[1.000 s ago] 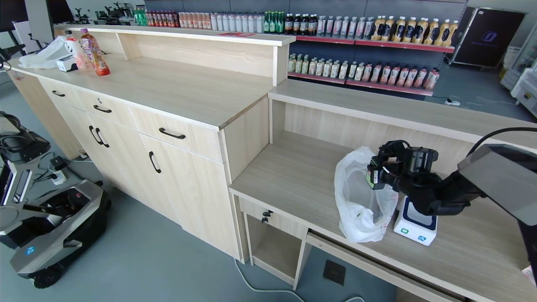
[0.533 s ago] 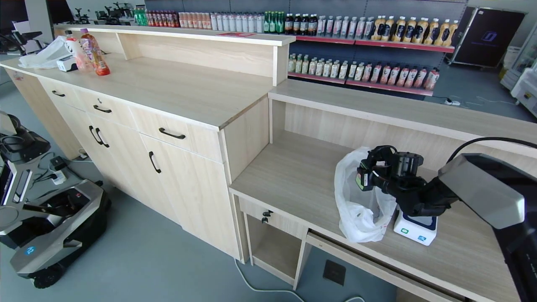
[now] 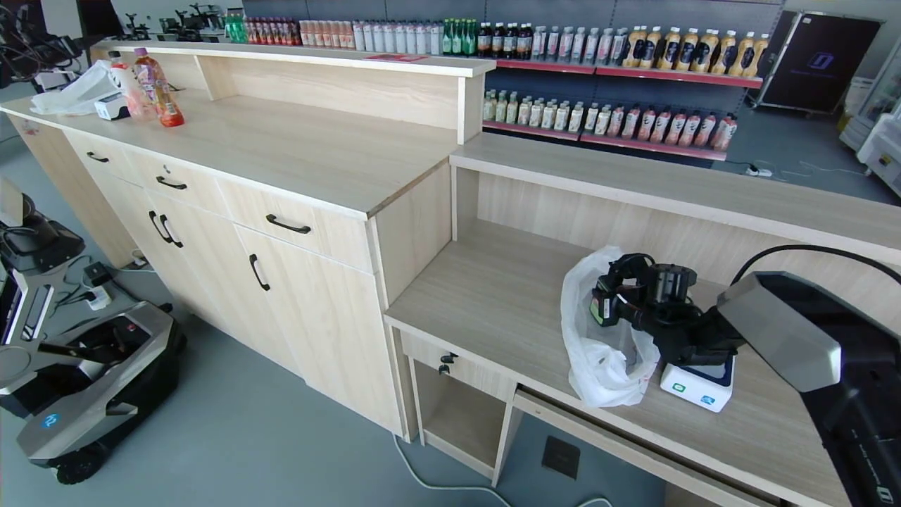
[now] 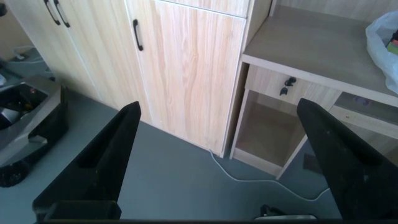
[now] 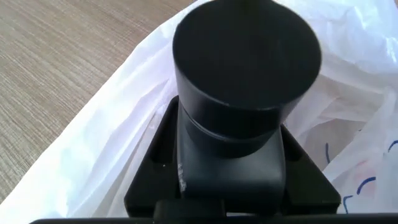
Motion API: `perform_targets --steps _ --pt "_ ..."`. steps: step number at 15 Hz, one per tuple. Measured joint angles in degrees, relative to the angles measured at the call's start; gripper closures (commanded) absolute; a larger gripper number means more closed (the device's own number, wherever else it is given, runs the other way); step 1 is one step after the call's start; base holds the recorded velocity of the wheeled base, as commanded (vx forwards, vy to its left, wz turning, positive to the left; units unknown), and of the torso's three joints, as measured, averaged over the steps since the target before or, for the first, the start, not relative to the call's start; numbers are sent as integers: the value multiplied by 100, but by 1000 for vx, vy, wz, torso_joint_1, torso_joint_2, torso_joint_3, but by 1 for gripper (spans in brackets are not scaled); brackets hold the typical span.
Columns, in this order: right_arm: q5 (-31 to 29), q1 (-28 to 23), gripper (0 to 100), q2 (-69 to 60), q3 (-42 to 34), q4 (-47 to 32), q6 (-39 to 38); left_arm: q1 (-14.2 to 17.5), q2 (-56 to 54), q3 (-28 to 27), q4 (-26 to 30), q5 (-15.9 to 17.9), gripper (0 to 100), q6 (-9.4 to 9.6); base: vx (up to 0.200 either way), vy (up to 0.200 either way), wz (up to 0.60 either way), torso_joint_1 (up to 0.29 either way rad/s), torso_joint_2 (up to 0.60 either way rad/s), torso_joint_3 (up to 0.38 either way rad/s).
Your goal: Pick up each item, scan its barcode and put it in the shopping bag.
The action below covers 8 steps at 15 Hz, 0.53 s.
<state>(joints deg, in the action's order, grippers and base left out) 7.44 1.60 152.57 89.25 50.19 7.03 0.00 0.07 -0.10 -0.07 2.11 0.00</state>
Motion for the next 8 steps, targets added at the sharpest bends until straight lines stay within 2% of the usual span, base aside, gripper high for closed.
perform_targets --steps 2,3,8 --pt "2 0 100 46 17 -11 21 0 0 0 0 0 0 0 0 0 0 0 0 0" --pt "4 -6 0 57 20 -11 27 0 0 0 0 0 0 0 0 0 0 0 0 0" --pt "6 -11 0 -177 -122 -11 -1 0 0 0 0 0 0 0 0 0 0 0 0 0"
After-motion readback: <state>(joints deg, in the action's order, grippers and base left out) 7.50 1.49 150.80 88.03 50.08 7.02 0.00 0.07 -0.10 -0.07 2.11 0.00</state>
